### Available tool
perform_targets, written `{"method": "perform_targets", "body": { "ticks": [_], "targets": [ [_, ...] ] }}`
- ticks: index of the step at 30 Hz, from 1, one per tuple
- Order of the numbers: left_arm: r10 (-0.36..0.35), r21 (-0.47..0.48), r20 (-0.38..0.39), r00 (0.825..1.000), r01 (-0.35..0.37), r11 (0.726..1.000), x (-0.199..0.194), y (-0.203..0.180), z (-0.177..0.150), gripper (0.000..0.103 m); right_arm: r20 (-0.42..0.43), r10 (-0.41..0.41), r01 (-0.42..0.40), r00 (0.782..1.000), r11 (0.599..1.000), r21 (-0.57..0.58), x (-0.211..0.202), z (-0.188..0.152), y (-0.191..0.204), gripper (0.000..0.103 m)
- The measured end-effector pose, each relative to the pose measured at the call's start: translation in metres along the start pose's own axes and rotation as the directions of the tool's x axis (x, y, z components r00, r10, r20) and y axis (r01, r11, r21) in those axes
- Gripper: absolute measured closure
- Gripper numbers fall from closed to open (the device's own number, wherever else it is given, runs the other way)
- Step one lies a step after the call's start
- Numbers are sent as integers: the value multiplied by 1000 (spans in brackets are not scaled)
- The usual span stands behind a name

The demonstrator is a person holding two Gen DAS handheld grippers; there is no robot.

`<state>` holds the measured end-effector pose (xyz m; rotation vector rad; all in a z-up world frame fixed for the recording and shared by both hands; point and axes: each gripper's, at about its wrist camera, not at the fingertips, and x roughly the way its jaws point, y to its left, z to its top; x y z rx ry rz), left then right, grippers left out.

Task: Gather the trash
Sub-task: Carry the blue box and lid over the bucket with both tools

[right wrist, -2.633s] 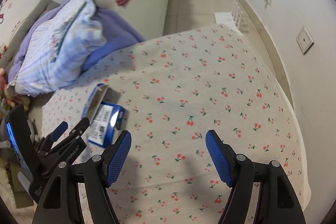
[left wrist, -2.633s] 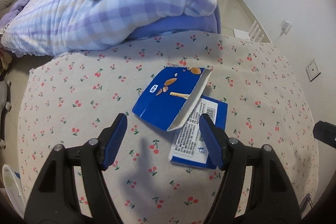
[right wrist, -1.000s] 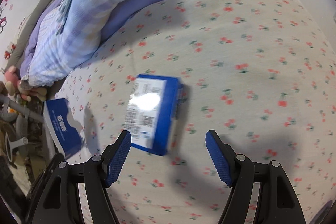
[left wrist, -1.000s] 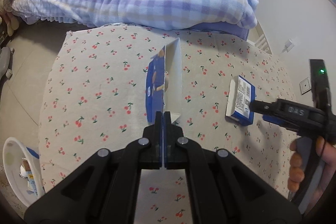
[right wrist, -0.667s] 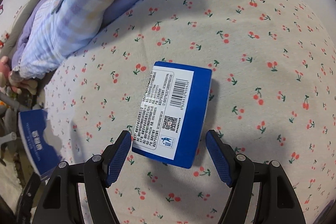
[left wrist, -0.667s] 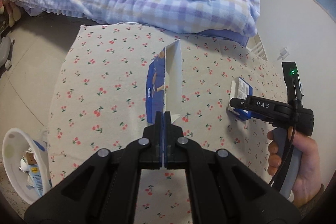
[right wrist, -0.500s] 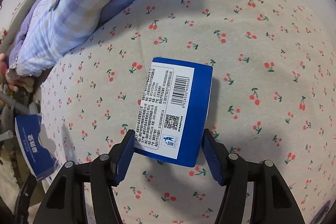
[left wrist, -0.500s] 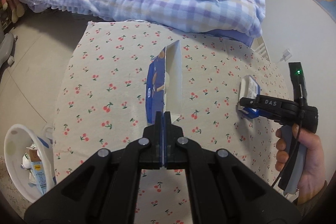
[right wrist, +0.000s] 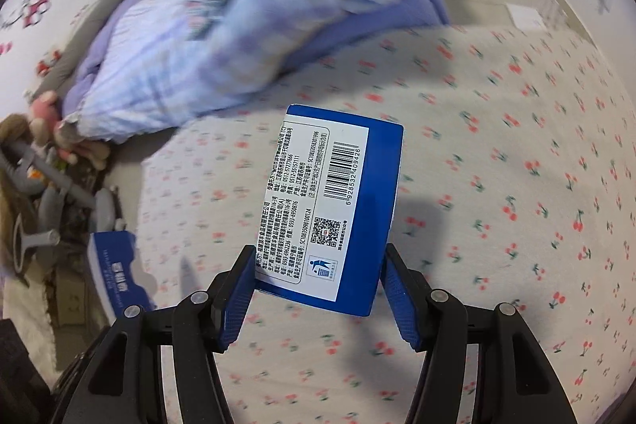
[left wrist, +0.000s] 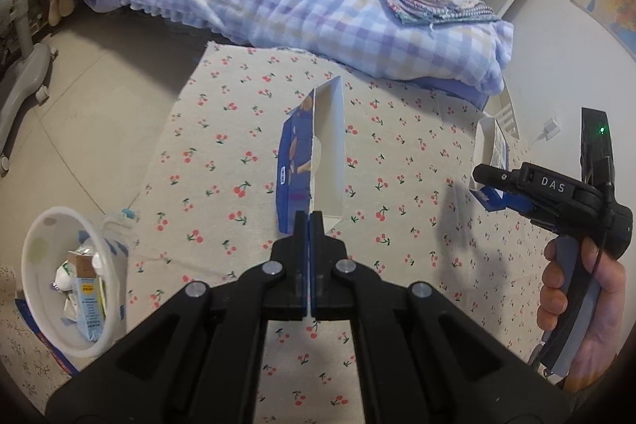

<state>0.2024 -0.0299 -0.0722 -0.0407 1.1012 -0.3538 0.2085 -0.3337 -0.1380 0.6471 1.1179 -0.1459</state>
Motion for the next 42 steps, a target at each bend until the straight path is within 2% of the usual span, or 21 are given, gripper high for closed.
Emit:
{"method": "perform_targets", "body": {
  "ticks": [4, 7, 14, 25, 31, 38, 42],
  "targets": [
    [72, 33, 87, 994, -75, 997, -29, 1, -9, 102, 32, 54, -51, 998, 994, -97, -18, -7, 31, 41],
    [98, 39, 134, 986, -104, 994, -50, 6, -18, 102, 46, 97, -88, 994, 982, -166, -28, -15, 56, 41],
    [184, 45, 241, 953, -200, 979, -89, 22, -39, 102, 79, 161, -135, 984, 953, -272, -50, -31, 100, 41],
    [240, 26, 293, 926, -258, 966, -117, 54, -64, 102, 78, 212, -161, 974, 895, -415, -61, -66, 168, 41],
    [264, -11, 272, 925, -271, 962, -120, 82, -73, 102, 51, 214, -161, 975, 852, -498, -49, -91, 210, 41],
    [281, -75, 250, 927, -271, 960, -125, 119, -78, 102, 19, 216, -172, 976, 825, -538, -31, -110, 246, 41],
    [250, -128, 226, 942, -226, 966, -127, 148, -77, 102, -5, 216, -181, 976, 805, -565, -20, -122, 270, 41]
  ]
}}
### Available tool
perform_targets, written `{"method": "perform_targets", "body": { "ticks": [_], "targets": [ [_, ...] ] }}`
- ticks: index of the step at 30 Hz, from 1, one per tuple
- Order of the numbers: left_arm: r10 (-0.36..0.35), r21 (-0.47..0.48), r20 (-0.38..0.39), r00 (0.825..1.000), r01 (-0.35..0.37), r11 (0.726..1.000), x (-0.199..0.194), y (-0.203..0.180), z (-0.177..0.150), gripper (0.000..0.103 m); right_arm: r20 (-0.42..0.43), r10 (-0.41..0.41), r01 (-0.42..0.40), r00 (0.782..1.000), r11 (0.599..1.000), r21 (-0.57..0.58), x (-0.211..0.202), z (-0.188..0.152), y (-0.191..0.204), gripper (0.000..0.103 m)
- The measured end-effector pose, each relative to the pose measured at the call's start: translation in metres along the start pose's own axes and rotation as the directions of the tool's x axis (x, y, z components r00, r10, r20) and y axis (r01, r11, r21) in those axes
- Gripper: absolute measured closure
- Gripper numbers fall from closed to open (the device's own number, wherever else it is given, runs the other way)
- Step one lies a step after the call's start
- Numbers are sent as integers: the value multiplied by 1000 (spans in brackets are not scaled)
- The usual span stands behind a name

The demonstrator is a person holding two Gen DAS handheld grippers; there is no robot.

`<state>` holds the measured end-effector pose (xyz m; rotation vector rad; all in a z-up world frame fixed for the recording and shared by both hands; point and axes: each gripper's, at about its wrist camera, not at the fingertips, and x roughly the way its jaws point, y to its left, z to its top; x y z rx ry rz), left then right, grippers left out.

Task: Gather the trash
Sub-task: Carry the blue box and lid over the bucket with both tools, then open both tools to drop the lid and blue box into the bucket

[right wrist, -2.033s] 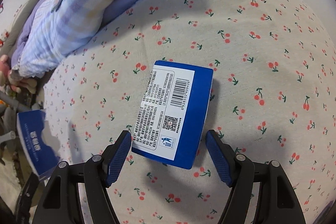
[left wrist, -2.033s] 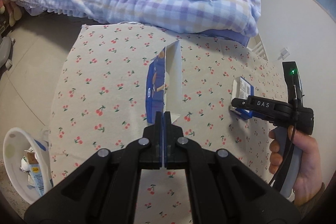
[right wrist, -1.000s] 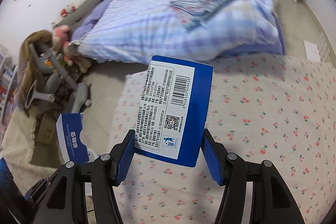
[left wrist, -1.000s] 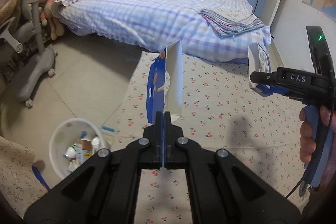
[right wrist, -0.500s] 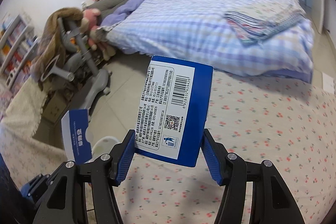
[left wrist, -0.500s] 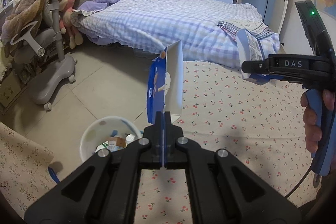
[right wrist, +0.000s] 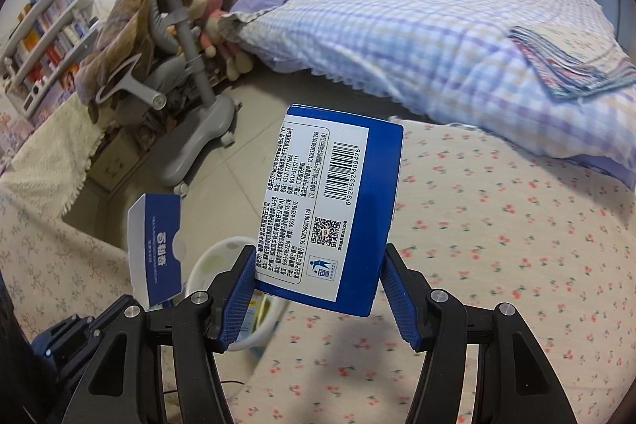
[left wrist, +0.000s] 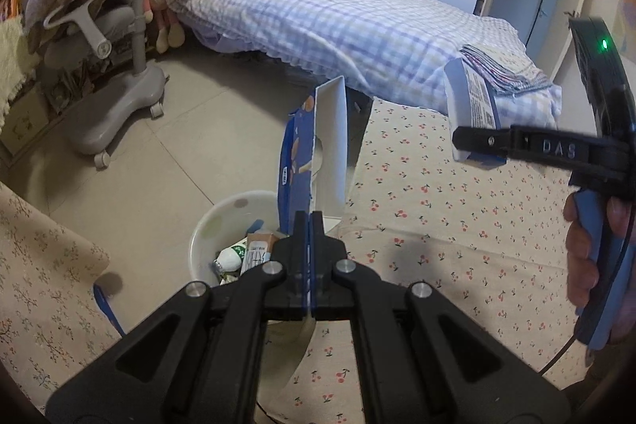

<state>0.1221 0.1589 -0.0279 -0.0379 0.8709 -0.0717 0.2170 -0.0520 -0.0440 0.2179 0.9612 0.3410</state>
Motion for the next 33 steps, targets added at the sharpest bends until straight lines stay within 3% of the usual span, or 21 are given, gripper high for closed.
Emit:
{"method": "perform_targets", "body": {
  "ticks": [8, 13, 22, 26, 30, 33],
  "targets": [
    [-17, -123, -97, 995, 5, 992, 26, 45, -5, 102, -46, 25, -28, 999, 997, -66, 34, -3, 43, 41],
    [-10, -164, -194, 981, -23, 986, 54, 64, -16, 102, -81, 34, -41, 996, 995, -87, 56, -6, 62, 40],
    [-8, -172, -293, 956, -45, 984, 84, 71, -29, 102, -127, 30, -44, 991, 993, -108, 85, -11, 80, 40],
    [30, -139, -306, 952, -76, 987, 92, 67, -30, 102, -138, 30, -45, 990, 993, -105, 92, -11, 80, 40],
    [100, -105, -345, 933, -144, 984, 107, 70, -37, 102, -142, 31, -47, 989, 993, -105, 94, -11, 81, 40],
    [104, -85, -379, 920, -146, 986, 116, 70, -41, 102, -145, 34, -49, 989, 994, -102, 95, -11, 81, 40]
  ]
}}
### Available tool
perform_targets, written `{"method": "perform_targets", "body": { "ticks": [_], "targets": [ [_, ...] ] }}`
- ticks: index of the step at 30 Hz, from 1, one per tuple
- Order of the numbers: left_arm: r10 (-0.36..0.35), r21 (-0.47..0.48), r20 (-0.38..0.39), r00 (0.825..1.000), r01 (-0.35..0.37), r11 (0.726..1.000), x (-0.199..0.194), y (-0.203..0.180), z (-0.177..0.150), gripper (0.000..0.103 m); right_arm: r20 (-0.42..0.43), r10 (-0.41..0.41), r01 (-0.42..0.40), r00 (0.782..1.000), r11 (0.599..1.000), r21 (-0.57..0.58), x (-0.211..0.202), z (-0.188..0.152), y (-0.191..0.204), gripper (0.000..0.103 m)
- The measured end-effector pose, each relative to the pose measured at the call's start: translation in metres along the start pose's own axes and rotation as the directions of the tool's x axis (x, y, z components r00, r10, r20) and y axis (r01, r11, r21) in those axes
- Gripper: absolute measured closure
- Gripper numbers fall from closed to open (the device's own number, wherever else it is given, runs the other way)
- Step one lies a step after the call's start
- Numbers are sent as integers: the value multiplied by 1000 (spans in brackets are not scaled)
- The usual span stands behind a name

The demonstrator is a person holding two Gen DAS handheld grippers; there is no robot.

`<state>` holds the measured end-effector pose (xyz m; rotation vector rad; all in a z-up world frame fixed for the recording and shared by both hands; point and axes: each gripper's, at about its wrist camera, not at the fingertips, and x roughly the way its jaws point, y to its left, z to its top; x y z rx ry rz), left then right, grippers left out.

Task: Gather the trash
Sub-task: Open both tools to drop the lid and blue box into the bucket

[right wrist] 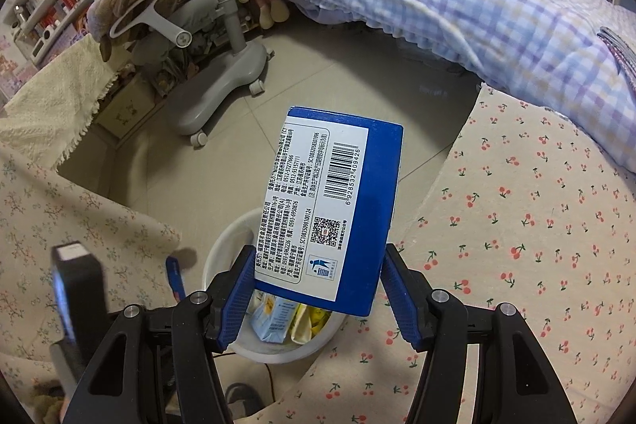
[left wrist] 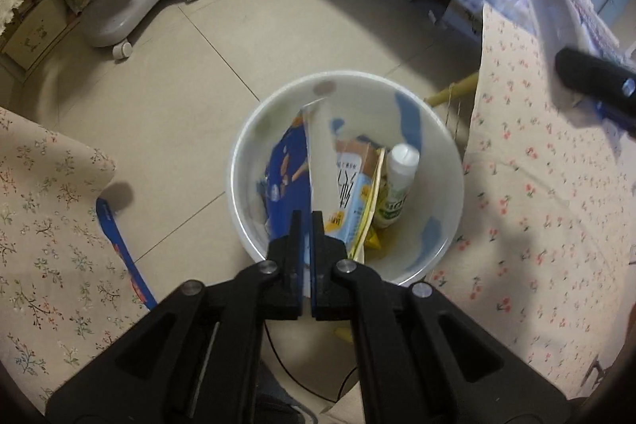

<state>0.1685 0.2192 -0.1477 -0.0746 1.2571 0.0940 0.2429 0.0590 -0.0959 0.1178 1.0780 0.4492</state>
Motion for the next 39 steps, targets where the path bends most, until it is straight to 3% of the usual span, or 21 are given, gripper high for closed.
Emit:
{"method": "perform_targets", "body": {
  "ticks": [4, 10, 15, 19, 23, 28, 39],
  "targets": [
    [10, 15, -26, 1000, -10, 1000, 2, -4, -2, 85, -2, -1, 1, 1000, 1000, -1, 1, 0, 0, 40],
    [-58, -87, 26, 998, 60, 994, -23, 16, 5, 85, -4, -5, 5, 1000, 1000, 1, 2, 0, -1, 40],
    [-63, -208, 68, 996, 76, 975, -43, 36, 3, 84, -21, -14, 14, 1000, 1000, -4, 10, -1, -1, 40],
    [-53, -297, 100, 994, 80, 952, -60, 55, 0, 73, -51, -30, 28, 998, 999, -27, 24, -4, 5, 39],
    [-39, -361, 133, 990, 86, 929, -69, 71, 3, 71, -102, -49, 41, 994, 996, -79, 47, -11, 22, 39],
    [-78, -383, 122, 989, 119, 916, -67, 76, 3, 71, -159, -69, 47, 985, 989, -138, 78, -23, 45, 39],
    [-69, -354, 122, 990, 108, 929, -69, 72, 4, 71, -235, -68, 42, 970, 992, -115, 112, -33, 51, 38]
  ]
}}
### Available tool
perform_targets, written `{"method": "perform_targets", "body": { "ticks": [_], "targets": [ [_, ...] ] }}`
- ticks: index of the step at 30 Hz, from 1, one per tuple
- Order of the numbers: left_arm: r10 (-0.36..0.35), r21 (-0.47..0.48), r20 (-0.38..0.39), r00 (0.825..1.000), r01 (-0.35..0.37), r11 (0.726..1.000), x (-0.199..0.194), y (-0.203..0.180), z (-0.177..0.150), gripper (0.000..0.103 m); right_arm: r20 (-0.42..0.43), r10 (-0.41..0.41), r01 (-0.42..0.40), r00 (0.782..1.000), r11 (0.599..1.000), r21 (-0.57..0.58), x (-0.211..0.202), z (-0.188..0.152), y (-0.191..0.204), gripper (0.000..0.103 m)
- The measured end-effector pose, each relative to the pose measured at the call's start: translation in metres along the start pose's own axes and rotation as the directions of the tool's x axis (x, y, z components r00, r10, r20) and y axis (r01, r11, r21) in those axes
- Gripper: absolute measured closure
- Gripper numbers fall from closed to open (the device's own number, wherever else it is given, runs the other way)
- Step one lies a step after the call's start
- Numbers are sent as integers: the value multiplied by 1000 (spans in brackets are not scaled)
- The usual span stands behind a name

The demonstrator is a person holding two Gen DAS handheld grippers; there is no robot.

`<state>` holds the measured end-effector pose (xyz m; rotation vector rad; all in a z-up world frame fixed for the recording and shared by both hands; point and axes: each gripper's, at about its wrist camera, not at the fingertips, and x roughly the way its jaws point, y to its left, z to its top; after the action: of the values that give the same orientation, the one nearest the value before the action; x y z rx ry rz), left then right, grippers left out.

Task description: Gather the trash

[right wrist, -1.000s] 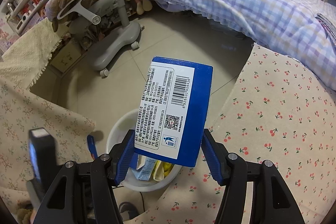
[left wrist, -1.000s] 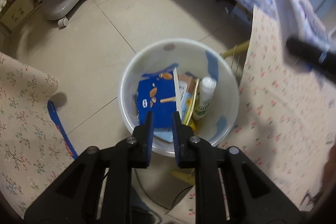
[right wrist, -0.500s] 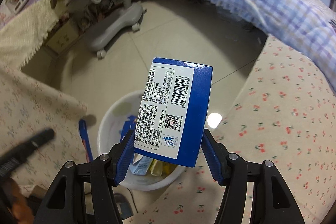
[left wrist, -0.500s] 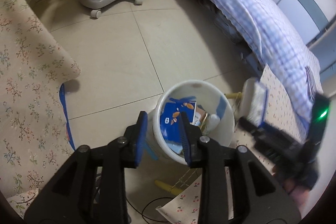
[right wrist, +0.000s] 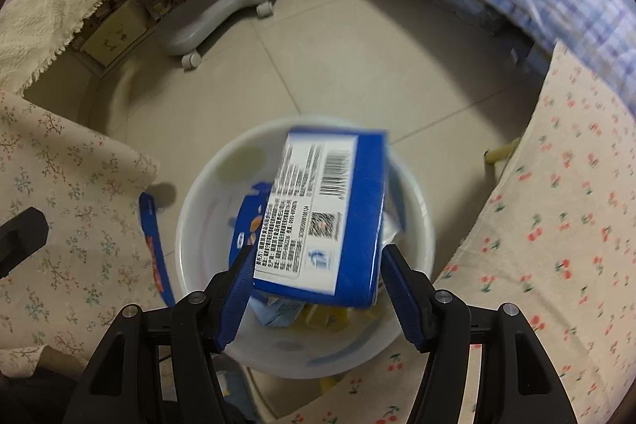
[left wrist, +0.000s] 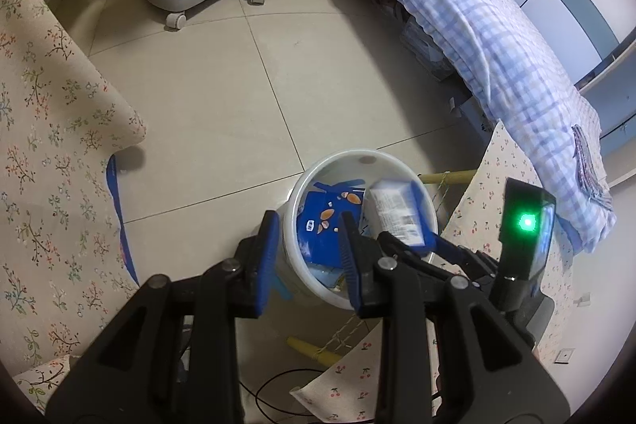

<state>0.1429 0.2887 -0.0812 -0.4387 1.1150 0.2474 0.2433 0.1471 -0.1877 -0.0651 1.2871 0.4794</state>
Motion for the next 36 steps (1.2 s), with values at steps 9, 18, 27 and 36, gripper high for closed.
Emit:
{"method": "perform_targets", "body": {
  "ticks": [9, 18, 27, 36],
  "targets": [
    [4, 8, 0, 1000, -4, 1000, 1, -1, 0, 71, -3, -3, 3, 1000, 1000, 26, -4, 0, -7, 38],
    [80, 69, 77, 994, -86, 994, -4, -14, -7, 71, 13, -11, 10, 1000, 998, 54, -16, -3, -15, 38],
    [169, 147, 180, 969, -196, 970, -16, -25, -26, 65, 45, 16, -19, 999, 999, 49, -44, -29, -11, 37],
    [183, 181, 284, 941, -240, 954, -52, -24, -70, 55, 123, -3, 2, 992, 1000, 10, -99, -75, -11, 34]
  ]
}}
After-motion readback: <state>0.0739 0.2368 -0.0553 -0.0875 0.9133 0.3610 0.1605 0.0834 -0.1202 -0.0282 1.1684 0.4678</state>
